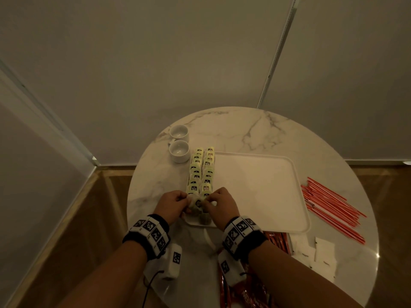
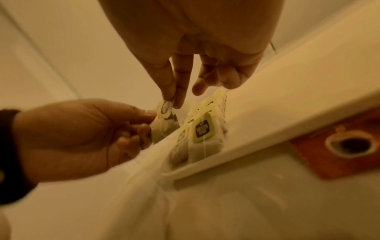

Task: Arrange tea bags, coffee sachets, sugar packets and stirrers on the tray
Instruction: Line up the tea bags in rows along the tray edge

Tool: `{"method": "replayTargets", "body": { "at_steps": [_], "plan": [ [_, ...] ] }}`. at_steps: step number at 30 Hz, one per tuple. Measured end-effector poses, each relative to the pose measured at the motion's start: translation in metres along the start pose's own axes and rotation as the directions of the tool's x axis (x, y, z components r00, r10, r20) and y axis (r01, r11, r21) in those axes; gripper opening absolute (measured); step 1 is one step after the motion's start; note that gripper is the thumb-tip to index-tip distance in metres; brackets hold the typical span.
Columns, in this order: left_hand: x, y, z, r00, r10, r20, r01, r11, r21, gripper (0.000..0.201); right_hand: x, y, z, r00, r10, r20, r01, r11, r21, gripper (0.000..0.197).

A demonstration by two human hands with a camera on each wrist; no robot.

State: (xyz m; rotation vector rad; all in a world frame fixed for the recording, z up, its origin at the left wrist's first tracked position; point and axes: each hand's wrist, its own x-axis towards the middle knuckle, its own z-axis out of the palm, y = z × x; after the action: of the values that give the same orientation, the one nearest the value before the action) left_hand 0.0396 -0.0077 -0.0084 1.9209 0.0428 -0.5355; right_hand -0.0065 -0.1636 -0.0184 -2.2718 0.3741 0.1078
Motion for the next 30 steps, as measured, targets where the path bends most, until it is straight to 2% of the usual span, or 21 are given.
{"method": "replayTargets", "body": {
  "at_steps": [4, 8, 13, 25, 30],
  "plan": [
    [0.001, -0.002, 0.0, 1.0, -0.015, -0.001, 0.015, 1.0, -0.018, 0.01, 0.004, -0.004, -0.007, 0.995, 0.086, -0.043, -0.082, 0.994, 0.073, 0.025],
    [0.001, -0.002, 0.0, 0.999, -0.023, 0.023, 0.025, 0.996, -0.086, 0.012, 0.006, -0.009, -0.006, 0.992, 0.109, -0.06, -0.102, 0.989, 0.108, 0.025],
    [0.003, -0.004, -0.003, 0.999, -0.052, 0.016, 0.054, 0.984, -0.169, 0.011, 0.005, -0.012, -0.001, 0.995, 0.073, -0.064, -0.066, 0.992, 0.106, 0.024],
    [0.005, -0.005, -0.002, 0.994, -0.099, 0.043, 0.108, 0.949, -0.298, 0.016, 0.003, -0.013, -0.003, 0.997, 0.069, 0.022, -0.073, 0.946, 0.315, 0.02],
    [0.004, -0.004, 0.0, 0.994, -0.096, 0.051, 0.107, 0.945, -0.308, 0.016, 0.001, -0.014, -0.004, 0.997, 0.075, 0.014, -0.075, 0.931, 0.358, 0.02]
  ]
}}
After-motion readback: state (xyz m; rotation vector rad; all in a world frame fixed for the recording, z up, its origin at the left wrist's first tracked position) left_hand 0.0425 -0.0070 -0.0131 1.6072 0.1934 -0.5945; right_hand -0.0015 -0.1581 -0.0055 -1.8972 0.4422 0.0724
